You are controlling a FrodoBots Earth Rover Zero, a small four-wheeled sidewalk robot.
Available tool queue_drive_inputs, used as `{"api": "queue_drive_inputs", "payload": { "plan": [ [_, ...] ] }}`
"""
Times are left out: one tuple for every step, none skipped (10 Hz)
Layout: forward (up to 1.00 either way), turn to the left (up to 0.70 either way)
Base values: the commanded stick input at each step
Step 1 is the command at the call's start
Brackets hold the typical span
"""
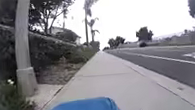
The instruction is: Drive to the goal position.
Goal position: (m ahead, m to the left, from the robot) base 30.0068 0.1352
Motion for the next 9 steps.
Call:
{"api": "queue_drive_inputs", "payload": {
  "plan": [
    [1.00, 0.00],
    [1.00, 0.00],
    [1.00, 0.00],
    [1.00, 0.00],
    [1.00, 0.00],
    [1.00, 0.00],
    [1.00, 0.00],
    [1.00, 0.00],
    [1.00, 0.00]
  ]
}}
